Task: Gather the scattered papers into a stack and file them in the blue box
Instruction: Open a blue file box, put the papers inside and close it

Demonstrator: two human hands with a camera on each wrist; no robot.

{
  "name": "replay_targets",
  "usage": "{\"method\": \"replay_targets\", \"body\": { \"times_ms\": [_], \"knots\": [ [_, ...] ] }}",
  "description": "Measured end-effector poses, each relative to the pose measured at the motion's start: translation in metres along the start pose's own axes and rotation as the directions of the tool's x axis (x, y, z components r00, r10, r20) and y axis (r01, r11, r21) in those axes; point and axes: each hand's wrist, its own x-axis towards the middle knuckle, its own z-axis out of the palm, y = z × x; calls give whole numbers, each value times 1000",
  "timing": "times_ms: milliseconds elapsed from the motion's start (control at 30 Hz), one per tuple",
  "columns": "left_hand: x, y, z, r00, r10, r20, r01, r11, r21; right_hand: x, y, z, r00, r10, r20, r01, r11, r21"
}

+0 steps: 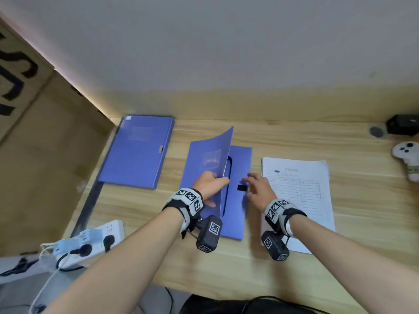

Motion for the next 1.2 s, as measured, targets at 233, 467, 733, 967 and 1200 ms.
{"method": "replay_targets", "body": {
  "times_ms": [233, 467, 733, 967, 1200],
  "knots": [
    [-19, 8, -79, 998, 13, -68, -12, 1000, 8, 1, -34, 25, 958, -28, 284, 163, 871, -463],
    [-19, -13, -151, 937, 150, -316, 33, 861, 508, 1, -45, 32, 936, 83, 342, 182, 718, -672],
    [4, -72, -162, 851, 386, -355, 207, 375, 904, 8, -46, 26, 953, 136, 272, 85, 740, -667],
    [55, -110, -151, 961, 232, -152, 79, 297, 952, 17, -41, 23, 971, 171, 169, -6, 720, -694],
    [113, -125, -146, 981, 181, -66, -16, 417, 909, 29, -42, 23, 968, 228, 106, -81, 682, -727]
  ]
}}
